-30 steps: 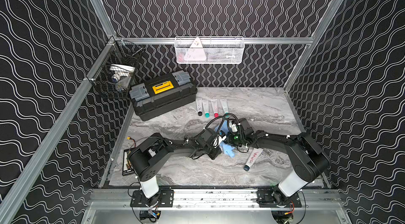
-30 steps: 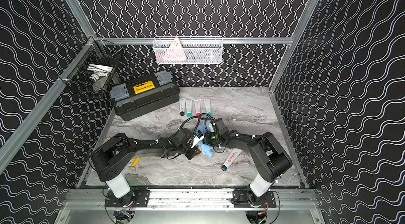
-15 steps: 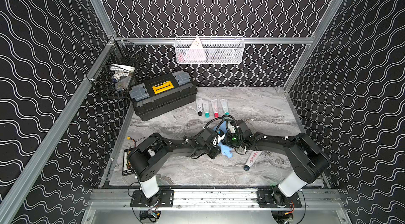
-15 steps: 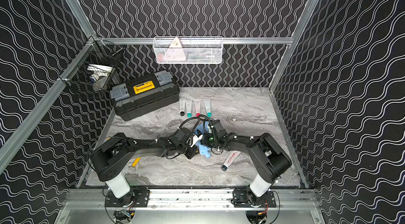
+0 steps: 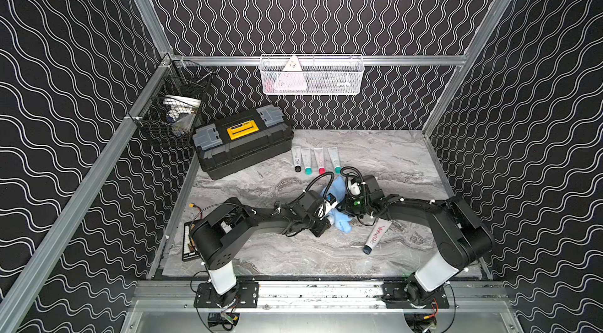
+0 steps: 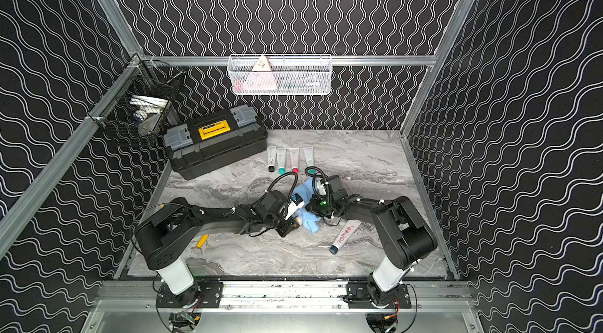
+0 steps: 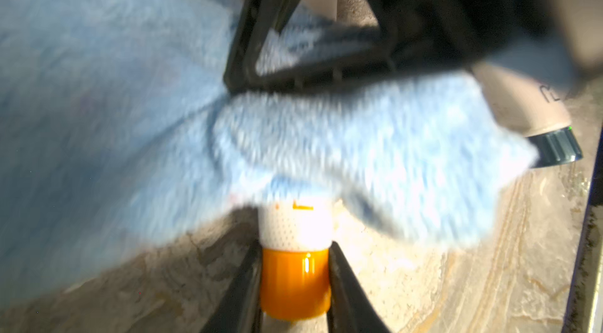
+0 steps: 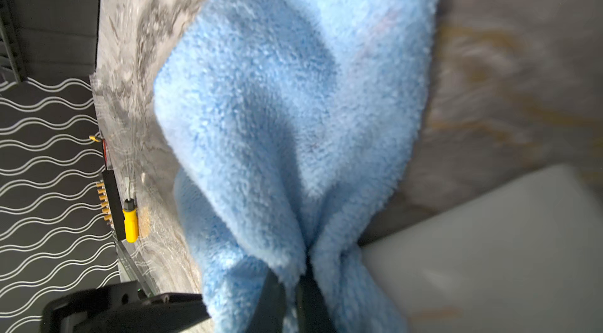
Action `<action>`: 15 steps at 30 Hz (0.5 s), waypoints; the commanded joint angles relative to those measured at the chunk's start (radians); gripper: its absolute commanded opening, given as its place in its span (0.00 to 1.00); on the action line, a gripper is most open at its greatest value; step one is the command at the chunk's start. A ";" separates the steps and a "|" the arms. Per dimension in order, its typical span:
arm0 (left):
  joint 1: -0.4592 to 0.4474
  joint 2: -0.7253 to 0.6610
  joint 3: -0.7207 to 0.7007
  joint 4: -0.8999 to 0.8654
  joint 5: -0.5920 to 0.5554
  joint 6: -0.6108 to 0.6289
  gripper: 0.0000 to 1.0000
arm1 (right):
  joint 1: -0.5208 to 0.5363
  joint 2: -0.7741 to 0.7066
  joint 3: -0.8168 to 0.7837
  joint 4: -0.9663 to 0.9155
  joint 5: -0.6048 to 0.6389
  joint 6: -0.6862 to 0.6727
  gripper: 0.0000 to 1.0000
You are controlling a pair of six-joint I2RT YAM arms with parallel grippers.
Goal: Wipe the surface of the toothpaste tube
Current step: Wipe the dirt from the toothpaste tube.
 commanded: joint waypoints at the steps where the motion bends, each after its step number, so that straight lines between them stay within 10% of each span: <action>1: 0.004 -0.012 0.000 0.026 -0.047 0.011 0.19 | -0.054 0.008 -0.008 -0.161 0.067 -0.054 0.00; 15: 0.004 -0.025 -0.036 0.119 -0.063 0.004 0.21 | -0.153 0.019 0.023 -0.179 0.031 -0.108 0.00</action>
